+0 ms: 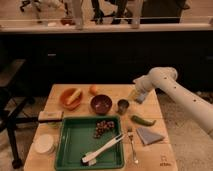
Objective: Place apple in paper cup
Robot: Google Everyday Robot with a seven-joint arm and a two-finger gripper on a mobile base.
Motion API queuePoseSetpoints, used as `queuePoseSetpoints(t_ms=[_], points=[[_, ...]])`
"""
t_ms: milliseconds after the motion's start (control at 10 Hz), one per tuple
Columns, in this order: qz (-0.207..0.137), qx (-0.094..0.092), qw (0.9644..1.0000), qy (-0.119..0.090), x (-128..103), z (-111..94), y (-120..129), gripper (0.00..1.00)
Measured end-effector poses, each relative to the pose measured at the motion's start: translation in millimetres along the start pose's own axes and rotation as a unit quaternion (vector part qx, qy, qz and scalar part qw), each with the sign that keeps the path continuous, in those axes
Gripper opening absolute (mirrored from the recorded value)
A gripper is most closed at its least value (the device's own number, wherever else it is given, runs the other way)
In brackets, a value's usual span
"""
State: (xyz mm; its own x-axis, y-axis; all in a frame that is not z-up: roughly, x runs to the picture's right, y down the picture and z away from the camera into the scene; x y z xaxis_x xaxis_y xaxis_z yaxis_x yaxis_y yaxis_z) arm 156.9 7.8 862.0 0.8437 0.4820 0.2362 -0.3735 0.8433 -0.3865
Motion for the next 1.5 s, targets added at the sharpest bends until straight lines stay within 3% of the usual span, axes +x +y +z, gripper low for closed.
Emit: queuePoseSetpoints(t_ms=[400,800,900,1300,1500], points=[[-0.043,-0.017,0.9986,-0.023,-54,35,-3,0.8],[-0.053,-0.032,0.9973,-0.04,-73,61,-16,0.8],[-0.05,-0.035,0.997,-0.048,-76,77,-21,0.8],[-0.054,-0.042,0.9956,-0.065,-88,109,-13,0.8],[-0.056,-0.04,0.9951,-0.071,-94,113,-12,0.8]])
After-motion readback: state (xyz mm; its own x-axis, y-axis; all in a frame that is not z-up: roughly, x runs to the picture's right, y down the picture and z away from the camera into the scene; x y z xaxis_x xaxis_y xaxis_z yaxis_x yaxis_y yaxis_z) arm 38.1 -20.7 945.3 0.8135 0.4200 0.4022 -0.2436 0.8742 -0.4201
